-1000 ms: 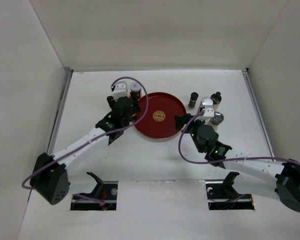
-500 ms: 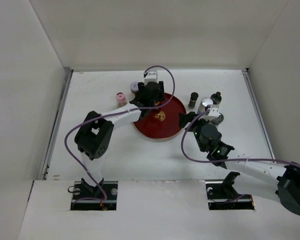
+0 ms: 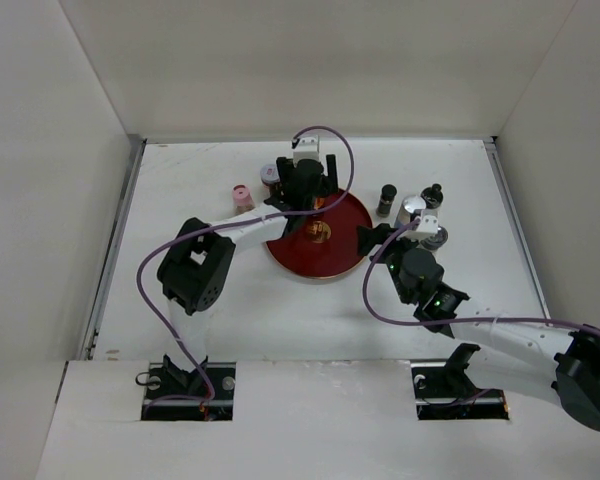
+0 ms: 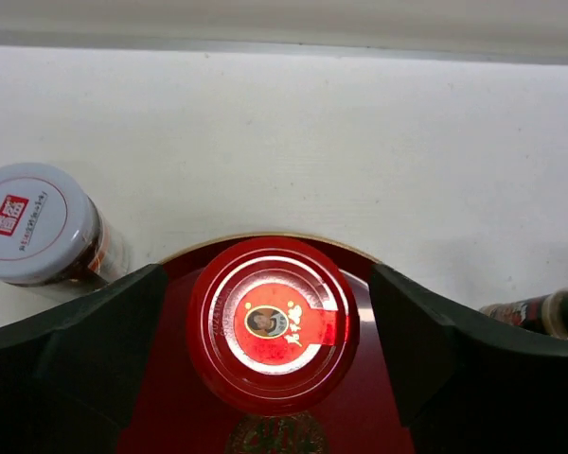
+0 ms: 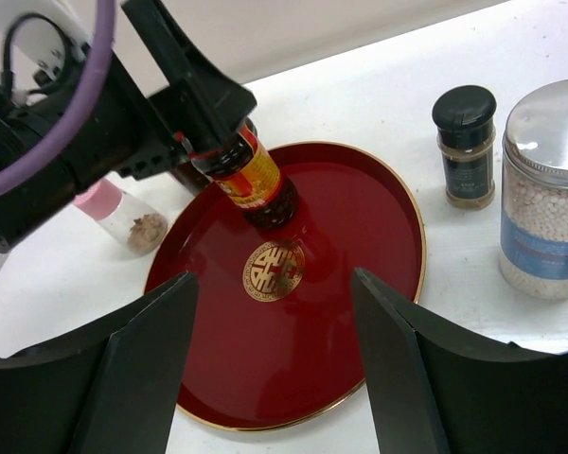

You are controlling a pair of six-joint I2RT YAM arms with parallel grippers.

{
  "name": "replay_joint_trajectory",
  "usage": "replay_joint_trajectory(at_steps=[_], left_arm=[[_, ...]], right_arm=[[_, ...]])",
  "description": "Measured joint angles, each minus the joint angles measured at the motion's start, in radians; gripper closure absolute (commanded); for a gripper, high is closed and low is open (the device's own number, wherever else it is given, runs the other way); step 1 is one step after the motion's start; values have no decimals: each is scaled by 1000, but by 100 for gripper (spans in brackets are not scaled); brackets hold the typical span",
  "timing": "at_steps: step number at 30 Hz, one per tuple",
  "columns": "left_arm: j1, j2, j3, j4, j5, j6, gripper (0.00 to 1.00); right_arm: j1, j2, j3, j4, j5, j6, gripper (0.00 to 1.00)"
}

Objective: Organize the condiment bottles

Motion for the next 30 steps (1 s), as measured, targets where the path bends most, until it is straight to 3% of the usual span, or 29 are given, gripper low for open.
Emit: replay_joint_trajectory(at_steps=[5,10,15,21,30], left_arm=[[2,-62,-5,14,4,21,2],[19,-200,-37,16,18,38,10],[107,-294,-24,-72,45,21,12],[234,-180,127,-313,110,2,11],[248,34,273,-518,174,10,12]], right_arm=[[0,5,0,0,-3,1,28],[0,9,0,0,-7,1,27],[0,9,0,0,-7,1,27],[0,9,0,0,-7,1,27],[0,8,0,0,-8,1,27]])
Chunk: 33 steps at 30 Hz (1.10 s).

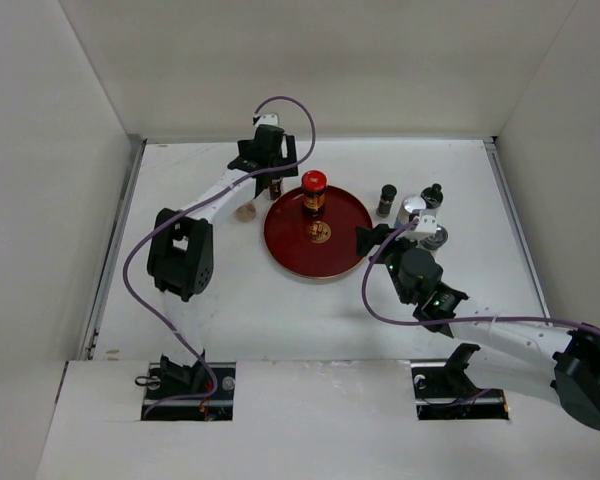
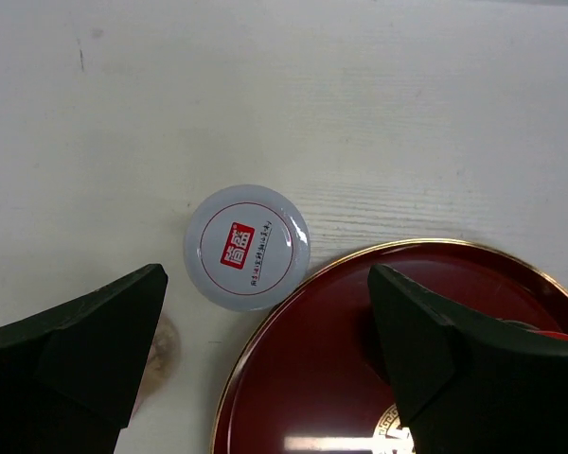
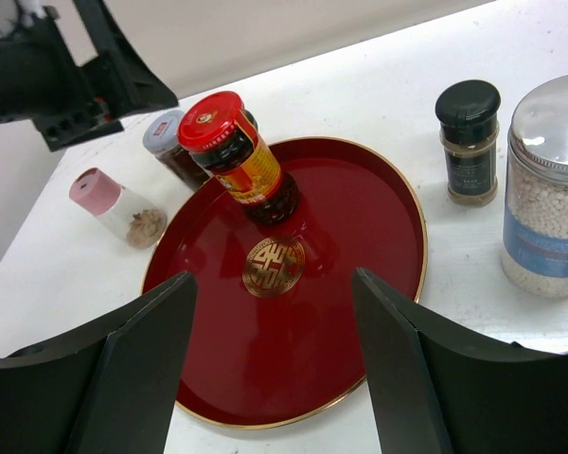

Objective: Organize the condiment bottles

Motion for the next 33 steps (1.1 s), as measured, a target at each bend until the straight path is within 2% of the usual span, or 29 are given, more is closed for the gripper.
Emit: replay_joint_trajectory(at_steps=[7,12,14,17,21,26,28,29,33], left_arm=[[9,50,27,-43,-6,10,16],[9,81,60,-49,-13,21,32],[9,93,68,-48,-14,24,32],[9,107,73,-50,-14,27,24],[8,114,75,-56,-14,28,23],[9,115,85,-56,-14,28,41],[9,115,89,-56,-15,31,45],[9,115,89,-56,-15,32,44],[13,117,91,-56,-13,32,31]], right_arm=[[0,-3,0,0,0,0,27],[0,-5,0,0,0,0,26],[0,-5,0,0,0,0,26],[0,-5,0,0,0,0,26],[0,-6,0,0,0,0,26],[0,-8,0,0,0,0,26],[0,-8,0,0,-1,0,26],[-1,-8,0,0,-1,0,26],[-1,-11,0,-1,-1,0,26]])
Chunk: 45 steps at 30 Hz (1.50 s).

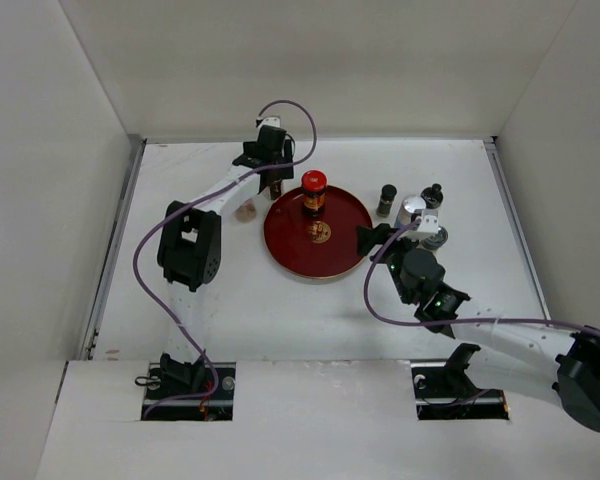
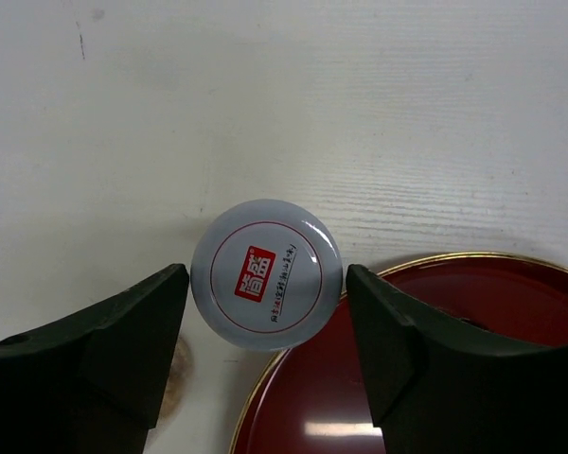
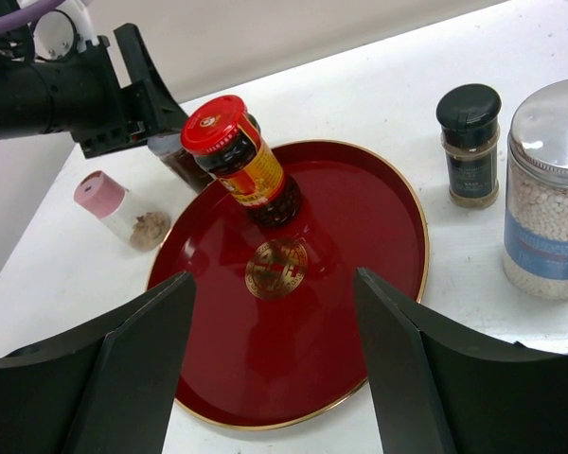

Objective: Organize the condiment bottles

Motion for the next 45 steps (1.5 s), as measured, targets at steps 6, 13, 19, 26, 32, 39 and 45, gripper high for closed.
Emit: replay_joint_trajectory(at_steps=[6,13,19,26,32,39,45], left_arm=[[2,26,19,1,1,0,32],[2,42,19,2,3,0,60],[-2,39,2,45,1,2,65],[-27,-50,-79,80,-26,3,66],[-85,-222,-180,112,-72,3,66],[-176,-320,-325,200,-98,2,66],[-188,-321,-423,203,-104,-15,67]], right_arm=[[-11,-32,-1,1,-3,0,26],[-12,-29,-1,0,-6,0,26],[-12,-15,-1,0,-6,0,25],[-12,-11,-1,0,-7,0,25],[-12,-11,-1,1,-7,1,26],[-12,-11,-1,1,-7,4,26],[-13,-11,-2,0,-7,4,26]])
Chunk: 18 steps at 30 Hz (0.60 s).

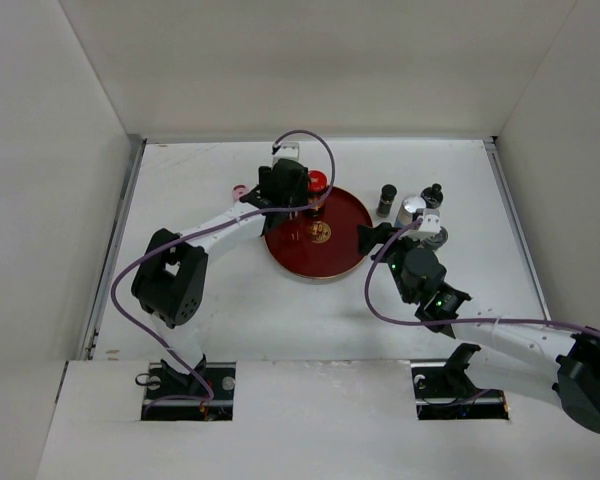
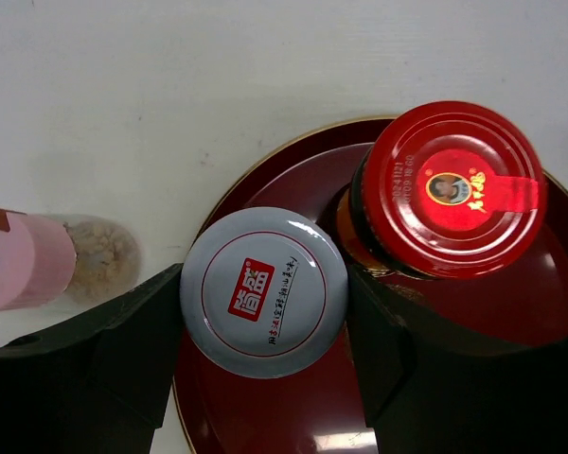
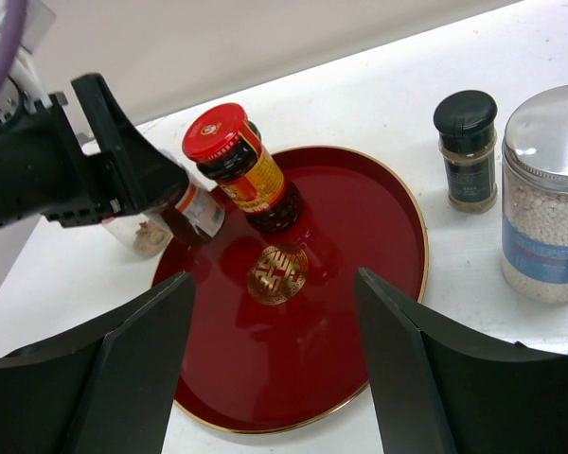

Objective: Organize the condiment bottles

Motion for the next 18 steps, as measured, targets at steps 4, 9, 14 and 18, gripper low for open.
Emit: replay_joint_trajectory(at_steps=[4,9,14,18], left_arm=[[0,2,-15,3,-5,-9,67],[-3,5,-19,40,-10,-17,67],[-6,24,-21,64,-13,-21,62],[-6,37,-32,67,-14,-24,58]], right_arm=[[0,0,0,0,0,0,26],[0,0,0,0,0,0,26],[0,0,0,0,0,0,26],[0,0,0,0,0,0,25]])
